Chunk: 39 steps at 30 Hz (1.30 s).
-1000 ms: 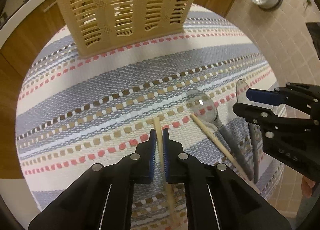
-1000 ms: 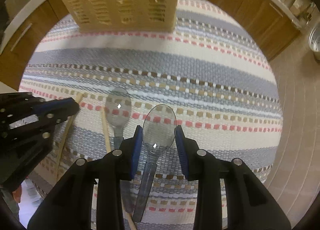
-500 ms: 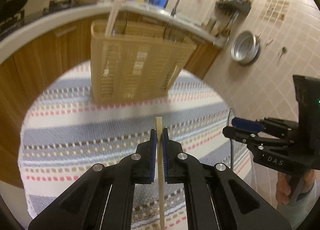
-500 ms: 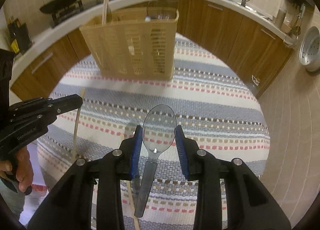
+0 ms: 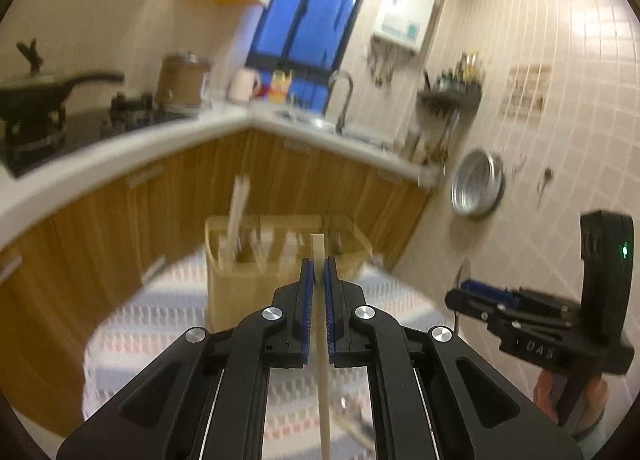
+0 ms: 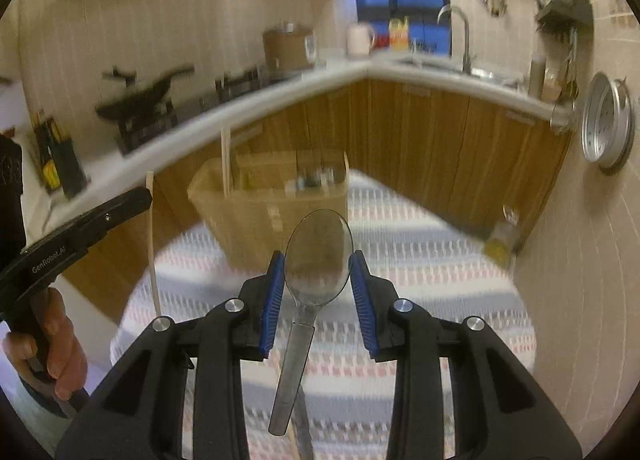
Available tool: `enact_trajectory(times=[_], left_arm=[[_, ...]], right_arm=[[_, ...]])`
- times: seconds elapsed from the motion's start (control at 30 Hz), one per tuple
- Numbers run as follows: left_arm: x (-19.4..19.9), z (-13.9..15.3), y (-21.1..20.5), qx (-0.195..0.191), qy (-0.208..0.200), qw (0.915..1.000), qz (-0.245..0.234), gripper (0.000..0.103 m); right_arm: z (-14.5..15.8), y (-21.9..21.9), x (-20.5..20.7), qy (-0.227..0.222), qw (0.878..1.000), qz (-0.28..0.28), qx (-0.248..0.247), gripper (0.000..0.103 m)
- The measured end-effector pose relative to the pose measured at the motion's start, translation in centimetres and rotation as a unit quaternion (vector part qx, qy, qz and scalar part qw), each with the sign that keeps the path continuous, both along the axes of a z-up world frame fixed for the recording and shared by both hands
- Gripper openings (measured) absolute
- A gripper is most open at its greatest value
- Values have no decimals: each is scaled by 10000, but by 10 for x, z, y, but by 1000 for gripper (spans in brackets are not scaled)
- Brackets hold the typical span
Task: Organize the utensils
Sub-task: 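Lift the chopstick and clear spoon over the beige holder with both tools, then lower both utensils into the holder and open both tools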
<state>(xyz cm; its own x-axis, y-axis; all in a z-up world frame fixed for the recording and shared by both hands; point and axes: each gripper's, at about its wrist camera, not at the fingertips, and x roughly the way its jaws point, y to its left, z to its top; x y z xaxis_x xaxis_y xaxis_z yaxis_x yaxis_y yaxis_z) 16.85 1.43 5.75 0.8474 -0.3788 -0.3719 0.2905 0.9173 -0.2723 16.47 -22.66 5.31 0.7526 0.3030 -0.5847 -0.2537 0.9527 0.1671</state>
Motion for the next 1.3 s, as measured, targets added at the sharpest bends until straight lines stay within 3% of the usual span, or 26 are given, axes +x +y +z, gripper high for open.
enact_trajectory(times=[0.33,0.6,0.7,1.07,1.3], left_arm=[[31,50,3,-347,-1193,9915,394,3],[62,56,-3,-651,-1818,9787,704,3],[75,47,-9,-633,-1894,9766,799,3],[94,19,-19,-363,-2078,9695,1251,4],[98,2,-20,-249,-1949,9730,1209,4]], right_arm=[[45,4,54,-976,9913,-511,718,30],[41,13,100,-1602,9794,-923,811,30],[31,18,110,-1888,9739,-1050,692,30],[-9,46,127,-2106,9731,-917,167,30],[-22,52,131,-1970,9769,-823,81,31]])
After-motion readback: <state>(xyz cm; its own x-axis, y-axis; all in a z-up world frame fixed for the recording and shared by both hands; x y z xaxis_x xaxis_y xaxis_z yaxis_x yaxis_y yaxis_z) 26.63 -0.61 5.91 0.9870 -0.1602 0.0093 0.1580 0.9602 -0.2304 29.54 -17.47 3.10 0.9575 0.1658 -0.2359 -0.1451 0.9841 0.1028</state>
